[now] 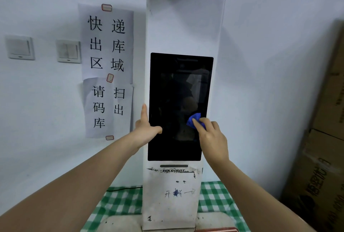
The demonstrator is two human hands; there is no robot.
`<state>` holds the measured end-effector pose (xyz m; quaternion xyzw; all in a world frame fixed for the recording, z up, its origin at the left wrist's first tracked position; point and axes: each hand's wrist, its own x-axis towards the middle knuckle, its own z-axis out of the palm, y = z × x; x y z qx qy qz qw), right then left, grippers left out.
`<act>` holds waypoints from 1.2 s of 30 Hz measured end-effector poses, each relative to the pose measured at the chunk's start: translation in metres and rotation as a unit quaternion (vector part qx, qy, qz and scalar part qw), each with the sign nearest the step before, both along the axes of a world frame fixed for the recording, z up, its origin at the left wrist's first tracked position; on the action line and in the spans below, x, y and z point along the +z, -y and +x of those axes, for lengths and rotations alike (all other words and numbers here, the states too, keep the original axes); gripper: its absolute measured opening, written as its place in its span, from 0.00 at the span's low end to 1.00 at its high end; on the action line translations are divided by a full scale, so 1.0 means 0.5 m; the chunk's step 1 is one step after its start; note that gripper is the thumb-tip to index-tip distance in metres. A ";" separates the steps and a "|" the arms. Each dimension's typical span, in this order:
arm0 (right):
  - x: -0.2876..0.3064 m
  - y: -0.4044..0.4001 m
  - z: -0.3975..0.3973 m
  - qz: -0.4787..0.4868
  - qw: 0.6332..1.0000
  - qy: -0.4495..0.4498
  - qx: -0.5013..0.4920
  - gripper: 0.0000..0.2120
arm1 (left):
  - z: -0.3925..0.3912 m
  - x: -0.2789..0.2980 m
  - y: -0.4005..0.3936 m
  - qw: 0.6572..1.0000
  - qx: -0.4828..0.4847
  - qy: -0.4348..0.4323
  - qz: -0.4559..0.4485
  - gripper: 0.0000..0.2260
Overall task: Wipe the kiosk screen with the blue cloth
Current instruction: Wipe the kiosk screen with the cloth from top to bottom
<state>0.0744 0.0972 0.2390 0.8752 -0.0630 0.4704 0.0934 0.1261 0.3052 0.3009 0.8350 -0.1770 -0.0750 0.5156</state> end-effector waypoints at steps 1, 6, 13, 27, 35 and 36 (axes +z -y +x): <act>0.001 0.001 -0.002 -0.015 1.000 -0.010 0.004 0.35 | -0.001 0.000 0.000 1.000 0.000 -0.001 0.000 0.42; 0.044 0.002 0.011 0.028 0.999 0.045 -0.013 0.31 | -0.007 0.000 0.003 1.000 0.002 -0.002 0.003 0.42; 0.002 -0.031 0.024 0.008 0.999 0.022 0.025 0.33 | -0.001 0.000 0.000 1.000 -0.001 -0.001 -0.002 0.42; 0.015 -0.057 0.040 0.005 0.999 0.033 0.029 0.32 | 0.003 -0.001 -0.007 1.000 -0.012 -0.010 0.003 0.42; 0.057 -0.058 0.048 0.058 0.993 0.098 -0.002 0.31 | 0.001 -0.002 -0.010 1.000 -0.026 -0.016 0.005 0.43; 0.052 -0.063 0.053 0.054 0.994 0.098 0.000 0.31 | 0.002 -0.002 -0.010 1.000 -0.026 -0.015 0.005 0.43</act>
